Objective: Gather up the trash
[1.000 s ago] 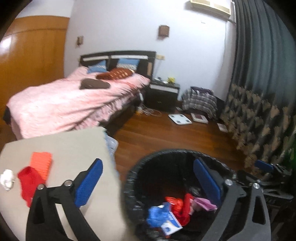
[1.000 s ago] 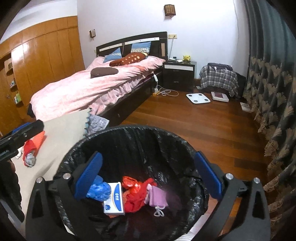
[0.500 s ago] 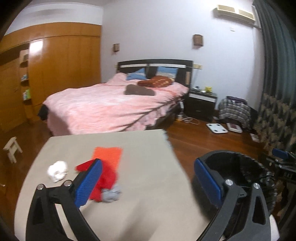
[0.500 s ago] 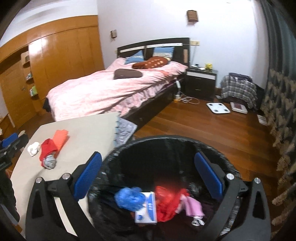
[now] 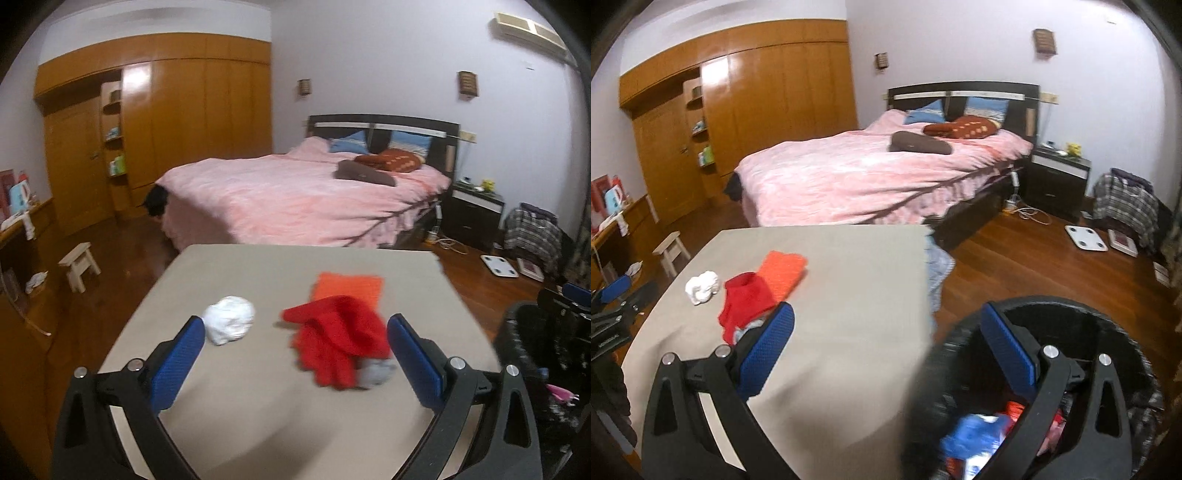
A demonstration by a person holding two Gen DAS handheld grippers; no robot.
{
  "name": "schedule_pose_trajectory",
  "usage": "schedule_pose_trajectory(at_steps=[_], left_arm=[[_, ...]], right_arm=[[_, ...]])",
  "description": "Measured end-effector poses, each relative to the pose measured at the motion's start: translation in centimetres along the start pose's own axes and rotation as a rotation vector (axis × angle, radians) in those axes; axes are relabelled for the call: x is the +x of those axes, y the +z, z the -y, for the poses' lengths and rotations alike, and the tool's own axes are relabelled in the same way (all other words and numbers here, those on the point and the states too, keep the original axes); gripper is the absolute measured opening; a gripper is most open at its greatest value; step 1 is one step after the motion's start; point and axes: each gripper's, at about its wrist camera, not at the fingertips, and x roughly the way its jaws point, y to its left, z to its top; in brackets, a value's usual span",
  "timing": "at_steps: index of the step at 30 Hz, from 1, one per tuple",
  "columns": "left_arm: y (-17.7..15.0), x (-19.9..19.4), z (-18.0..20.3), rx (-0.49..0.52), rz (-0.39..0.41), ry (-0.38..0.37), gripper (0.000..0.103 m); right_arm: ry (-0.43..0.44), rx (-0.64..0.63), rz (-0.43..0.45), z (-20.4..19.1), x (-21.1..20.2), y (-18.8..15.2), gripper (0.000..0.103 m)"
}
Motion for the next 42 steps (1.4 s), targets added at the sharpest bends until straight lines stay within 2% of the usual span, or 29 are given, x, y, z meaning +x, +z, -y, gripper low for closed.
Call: schedule_pose_trajectory(at_steps=[7, 17, 20, 26, 28, 30, 34, 36, 42], left_arm=[[-0.8, 2.4, -3.5, -0.024, -0.023, 0.068, 0.097], [-1.6, 5.1, -6.5, -0.059, -0.046, 0.115, 0.097], [-1.8, 5.6, -7.4, -0.072, -0.052, 0.128, 0.097], [-1.9, 6.6, -8.1, -0.077, -0.056, 0.146, 0.097], [-1.8, 7.0, -8.3, -0.081, -0.061, 0.146, 0.097], [-1.8, 7.2, -8.4, -0.082, -0.061, 0.146, 0.097], [-1.9, 7.4, -8.6, -0.092, -0.065, 0.148, 0.097], [-2.0, 7.5, -8.7, -0.096, -0.067, 0.150, 0.097], [-1.8, 7.3, -8.4, -0.085, -0.068, 0.152, 0.097]], right_arm=[[0.067, -0.041, -0.032, -5.0, 4.7, 0.1, 0.098], [0.159, -0.090, -0.089, -10.8, 10.8, -0.1, 0.095], [0.183, -0.111, -0.124, -12.2, 12.7, -0.2, 0.082], [0.209, -0.109, -0.160, -13.6, 14.9, -0.4, 0.072], [0.215, -0.123, -0.171, -14.2, 15.6, -0.5, 0.065], [0.225, -0.135, -0.187, -14.6, 16.2, -0.6, 0.053], [0.257, -0.148, -0.213, -15.0, 16.8, -0.7, 0.010], [0.282, -0.152, -0.204, -15.0, 16.5, -0.7, 0.006], [0.397, -0.126, -0.170, -14.7, 13.7, 0.1, 0.005]])
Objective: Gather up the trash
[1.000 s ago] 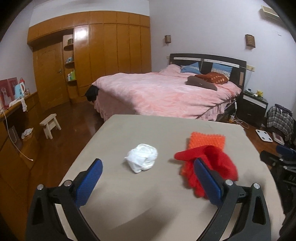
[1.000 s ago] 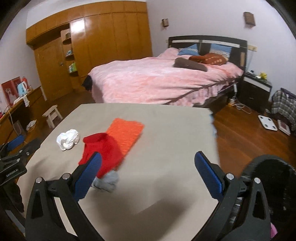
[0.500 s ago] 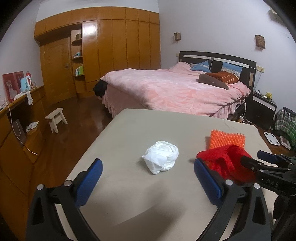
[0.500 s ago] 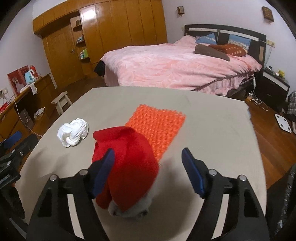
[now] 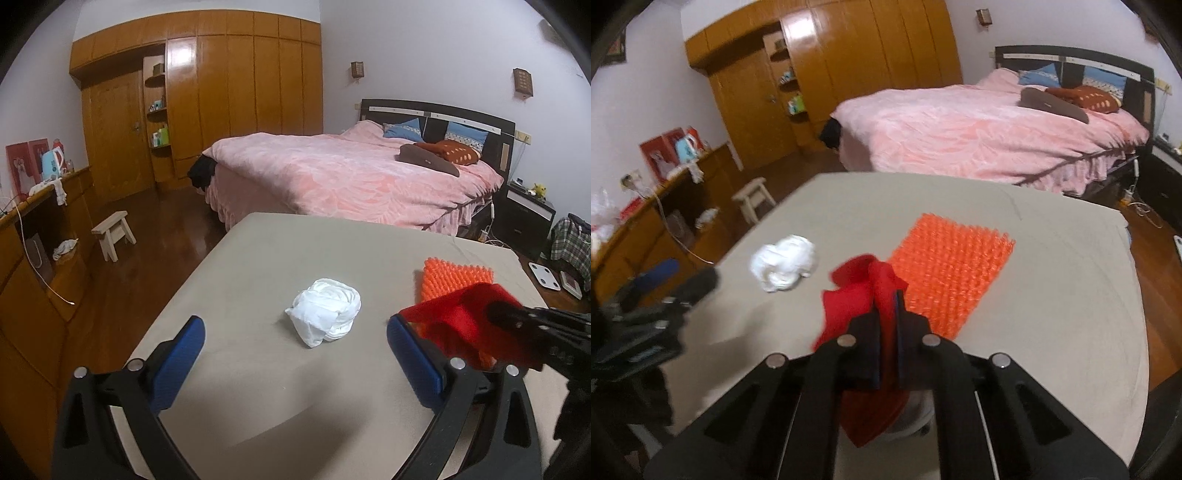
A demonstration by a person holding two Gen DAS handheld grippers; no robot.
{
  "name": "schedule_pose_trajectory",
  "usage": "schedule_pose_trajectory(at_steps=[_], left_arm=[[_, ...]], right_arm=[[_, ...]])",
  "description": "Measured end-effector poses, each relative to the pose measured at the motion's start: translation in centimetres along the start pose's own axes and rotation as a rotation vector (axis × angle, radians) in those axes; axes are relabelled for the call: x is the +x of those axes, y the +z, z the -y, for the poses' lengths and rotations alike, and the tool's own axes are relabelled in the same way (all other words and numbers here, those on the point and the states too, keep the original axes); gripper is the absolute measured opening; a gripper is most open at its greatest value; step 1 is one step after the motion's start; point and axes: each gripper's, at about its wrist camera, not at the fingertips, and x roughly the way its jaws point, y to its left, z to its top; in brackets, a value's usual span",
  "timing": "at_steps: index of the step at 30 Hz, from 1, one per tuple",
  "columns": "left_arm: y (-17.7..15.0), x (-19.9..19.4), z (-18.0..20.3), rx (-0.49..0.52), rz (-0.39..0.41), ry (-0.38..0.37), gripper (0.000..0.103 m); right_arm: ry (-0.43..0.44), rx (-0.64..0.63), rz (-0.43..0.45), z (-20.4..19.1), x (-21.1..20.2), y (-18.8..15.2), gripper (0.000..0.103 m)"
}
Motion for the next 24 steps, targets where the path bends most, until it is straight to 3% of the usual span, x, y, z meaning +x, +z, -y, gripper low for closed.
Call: schedule_pose_trajectory(at_steps=[11, 24], left_arm=[[0.4, -2.0, 2.3, 0.020, 0.015, -0.029, 0.097], [2.0, -5.0, 6.9, 0.048, 0.057, -0.117, 0.097]], right_arm=[[-0.001, 0.018, 0.062, 0.0, -6.5, 0.4, 0.005], [-0.125, 0.062, 0.145, 4.0, -14.1, 0.6, 0.005]])
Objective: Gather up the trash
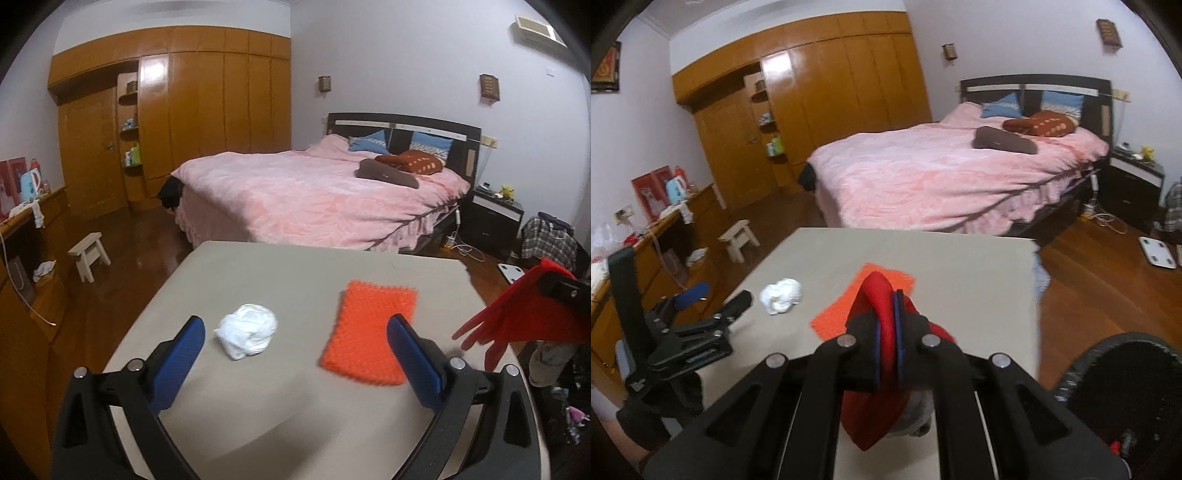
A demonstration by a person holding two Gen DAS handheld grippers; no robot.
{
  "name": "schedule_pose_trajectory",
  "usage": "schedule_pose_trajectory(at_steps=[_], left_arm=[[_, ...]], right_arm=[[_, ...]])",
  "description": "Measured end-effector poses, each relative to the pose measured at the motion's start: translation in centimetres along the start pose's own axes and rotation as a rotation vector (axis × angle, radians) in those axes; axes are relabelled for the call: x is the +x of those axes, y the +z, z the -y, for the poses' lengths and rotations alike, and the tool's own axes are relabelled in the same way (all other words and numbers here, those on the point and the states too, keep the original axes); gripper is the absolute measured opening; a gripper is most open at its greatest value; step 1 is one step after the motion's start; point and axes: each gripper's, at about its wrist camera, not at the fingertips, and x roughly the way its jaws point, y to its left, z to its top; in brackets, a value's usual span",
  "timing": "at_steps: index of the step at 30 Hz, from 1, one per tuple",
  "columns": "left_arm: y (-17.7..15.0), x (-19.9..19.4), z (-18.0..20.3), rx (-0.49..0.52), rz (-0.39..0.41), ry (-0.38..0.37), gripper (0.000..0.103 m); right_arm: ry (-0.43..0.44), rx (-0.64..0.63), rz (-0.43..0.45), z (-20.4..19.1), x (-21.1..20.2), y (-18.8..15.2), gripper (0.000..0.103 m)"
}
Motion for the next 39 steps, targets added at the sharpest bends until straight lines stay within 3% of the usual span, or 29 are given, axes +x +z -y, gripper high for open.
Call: schedule_pose_trajectory(at_steps=[4, 9, 19, 22, 23, 25, 26, 29, 33, 39], left_arm=[[-0.2, 0.1, 1.5, 0.017, -0.008, -0.024, 0.097], [-0.6, 0.6, 2.4, 0.028, -0.024, -0.032, 0.097], [-2.3, 1.8, 0.2, 0.028, -0.071, 0.015, 0.097], [-3.0, 2.1, -0.4, 0.022, -0.087, 0.025, 0.097], [-3.2, 2.2, -0.5, 0.020, -0.091, 0.028, 0.097], [-3.6, 2.3, -0.8, 0.015, -0.101, 0.032, 0.097], [-3.8, 2.3, -1.0, 0.013, -0.103, 0.033, 0.097], [-4.2, 2.2, -1.1, 0.009, -0.112, 0.031, 0.097], [-4.8, 2.0, -0.9, 0.012, -0.118, 0.023, 0.097], [-5.0, 1.6, -0.6, 0.011, -0.119, 0.014, 0.097]], right_arm=[[-0.042, 0.029, -0.026, 2.0, 0.4, -0.9, 0.005], [-0.014, 0.062, -0.076, 2.9, 1.9, -2.4, 0.005], [0.061, 0.018, -0.175, -0.9, 4.8, -6.2, 0.006], [0.067, 0.005, -0.184, -1.6, 5.0, -7.1, 0.011], [0.068, 0.003, -0.188, -1.7, 5.1, -7.2, 0.015], [0.070, -0.005, -0.190, -1.9, 4.8, -7.4, 0.033], [0.069, -0.008, -0.188, -2.0, 4.7, -7.5, 0.046], [0.064, -0.021, -0.182, -2.1, 3.7, -8.2, 0.070], [0.065, -0.008, -0.183, -1.7, 2.7, -8.7, 0.083], [0.019, 0.034, -0.181, -0.5, 1.6, -9.0, 0.086]])
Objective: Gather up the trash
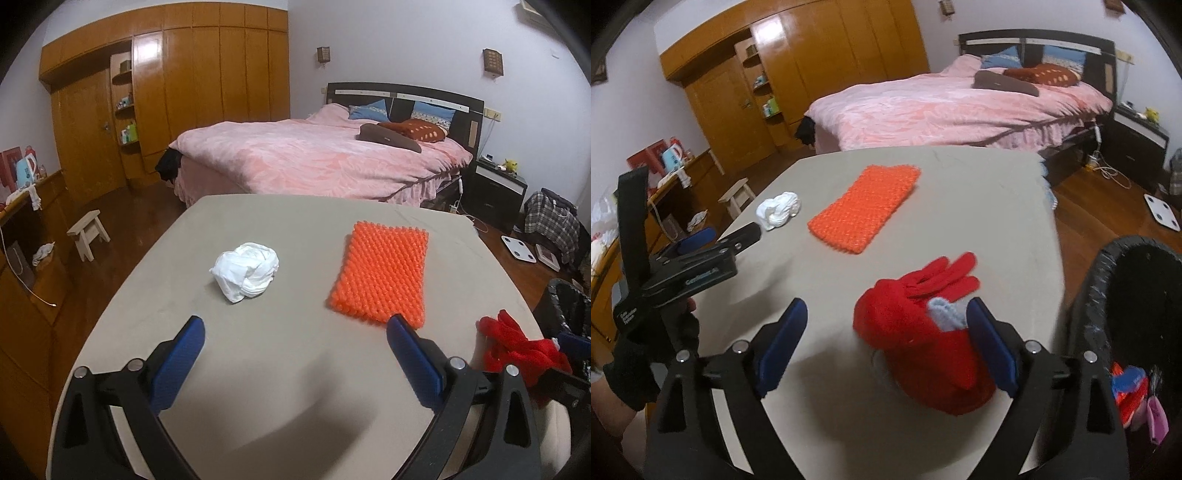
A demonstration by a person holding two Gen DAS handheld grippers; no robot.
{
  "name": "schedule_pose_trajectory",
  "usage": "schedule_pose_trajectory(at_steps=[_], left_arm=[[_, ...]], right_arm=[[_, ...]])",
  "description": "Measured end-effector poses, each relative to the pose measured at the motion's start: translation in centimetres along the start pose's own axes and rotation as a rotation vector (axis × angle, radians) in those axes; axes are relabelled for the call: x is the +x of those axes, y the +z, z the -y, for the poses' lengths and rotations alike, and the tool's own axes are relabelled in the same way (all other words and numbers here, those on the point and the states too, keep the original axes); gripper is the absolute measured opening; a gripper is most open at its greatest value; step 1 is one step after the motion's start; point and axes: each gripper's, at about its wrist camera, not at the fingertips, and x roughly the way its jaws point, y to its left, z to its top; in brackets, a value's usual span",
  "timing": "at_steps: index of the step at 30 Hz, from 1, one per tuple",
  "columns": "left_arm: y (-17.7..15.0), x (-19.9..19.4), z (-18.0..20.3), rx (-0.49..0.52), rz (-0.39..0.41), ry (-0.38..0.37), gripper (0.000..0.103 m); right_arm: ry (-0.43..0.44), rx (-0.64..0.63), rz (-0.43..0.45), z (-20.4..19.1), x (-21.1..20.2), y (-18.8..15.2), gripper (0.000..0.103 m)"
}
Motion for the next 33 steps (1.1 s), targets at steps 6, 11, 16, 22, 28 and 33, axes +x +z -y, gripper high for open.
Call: schedule_pose_trajectory(at_steps=[6, 11, 16, 22, 28, 33], left_arm=[[0.0, 0.0, 0.0, 0.000, -0.004, 0.000, 0.097], [-0.2, 0.2, -0.3, -0.006, -0.013, 0.005, 0.097], [-0.4, 0.2, -0.2, -0.005, -0.014, -0.001, 0.097], [-0.7, -0.5, 0.4, 0.004, -0.004, -0.014, 0.097], [-1.1, -1.3, 1.3, 0.026, -0.006, -0.036, 0.097], [-1.4, -1.4, 1.8, 0.045, -0.014, -0.046, 0.097]], right_arm=[[-0.017, -0.001, -0.032, 0.4, 1.4, 0.0, 0.085], [0.002, -0.003, -0.038, 0.3, 1.8, -0.1, 0.078], [0.022, -0.019, -0.013, 0.2, -0.1, -0.6, 0.082], [-0.008, 0.010, 0.011, 0.8, -2.4, -1.2, 0.083], [-0.031, -0.031, 0.000, 0.7, -2.9, -2.0, 0.073], [-0.031, -0.027, -0.028, 0.9, -2.1, -2.6, 0.060]])
